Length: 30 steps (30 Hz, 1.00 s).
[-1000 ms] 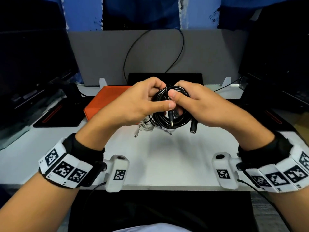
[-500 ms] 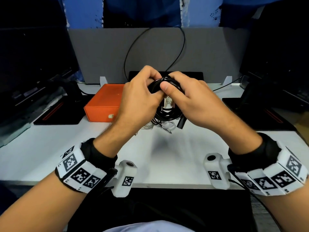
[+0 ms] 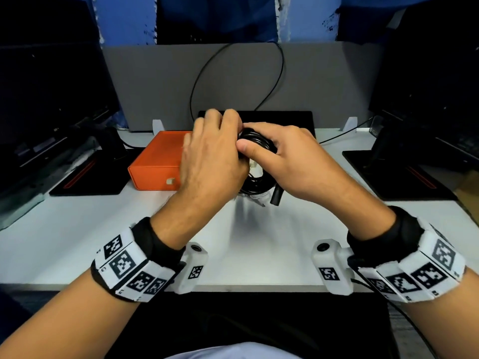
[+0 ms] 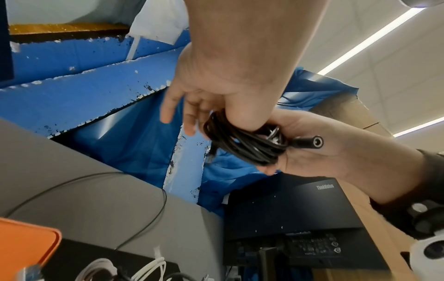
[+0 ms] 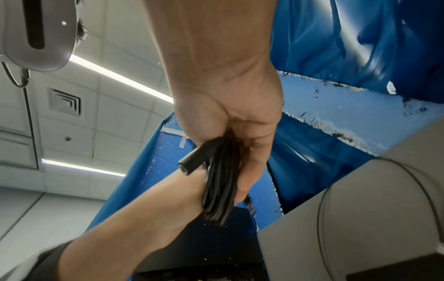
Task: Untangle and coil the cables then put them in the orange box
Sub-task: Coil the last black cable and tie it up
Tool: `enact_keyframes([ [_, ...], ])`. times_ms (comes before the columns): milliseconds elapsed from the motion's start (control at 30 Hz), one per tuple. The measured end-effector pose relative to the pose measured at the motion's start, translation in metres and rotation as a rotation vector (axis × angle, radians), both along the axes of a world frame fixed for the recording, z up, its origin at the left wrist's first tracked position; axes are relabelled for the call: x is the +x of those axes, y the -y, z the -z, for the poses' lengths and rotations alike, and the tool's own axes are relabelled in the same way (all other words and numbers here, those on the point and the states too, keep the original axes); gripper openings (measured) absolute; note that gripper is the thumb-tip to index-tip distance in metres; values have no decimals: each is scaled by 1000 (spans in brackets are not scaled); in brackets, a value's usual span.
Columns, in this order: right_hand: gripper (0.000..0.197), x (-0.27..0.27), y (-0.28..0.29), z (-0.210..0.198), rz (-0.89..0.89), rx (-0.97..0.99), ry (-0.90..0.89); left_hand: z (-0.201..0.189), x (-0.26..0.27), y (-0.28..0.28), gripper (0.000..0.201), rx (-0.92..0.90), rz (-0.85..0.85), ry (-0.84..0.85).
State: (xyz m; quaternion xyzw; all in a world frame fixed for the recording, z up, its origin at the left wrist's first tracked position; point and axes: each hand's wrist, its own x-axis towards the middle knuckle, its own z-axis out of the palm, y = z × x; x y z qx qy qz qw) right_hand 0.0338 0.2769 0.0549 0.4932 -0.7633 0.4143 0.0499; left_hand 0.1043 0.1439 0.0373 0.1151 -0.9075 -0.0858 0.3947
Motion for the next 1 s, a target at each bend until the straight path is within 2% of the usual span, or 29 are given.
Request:
enact_keyframes([
  [33,24,-2,-1,0,-8,12,11,0,-1,2,28,21,29,34],
  [167,30,-10,-4,-1,6,17,41,-8,-2,9,38,338,317,213],
  [233,31,-12,-2,1,8,11,33,-10,1,13,39,350,369,238],
  [400,22,-11,-2,2,-1,22,77,-14,8,19,20,228,335,304],
  [500,29,-9,-5,-2,-61,-40,188,-18,12,20,23,220,371,271],
  [600,33,-8,-10,-9,-147,-116,310,-24,16,27,34,323,435,238],
  [667,34,-12,-19,-14,-198,-81,403,-32,19,30,48,387,489,200],
  [733,41,-18,-29,-20,-256,14,445,-36,21,32,43,359,486,165],
  [800,42,-21,-37,-26,-321,113,421,-39,22,31,25,288,447,153],
  [867,41,-21,-42,-31,-326,158,363,-38,22,29,26,242,424,152],
  [1000,40,-18,-46,-36,-168,170,137,-34,20,29,31,172,387,152],
])
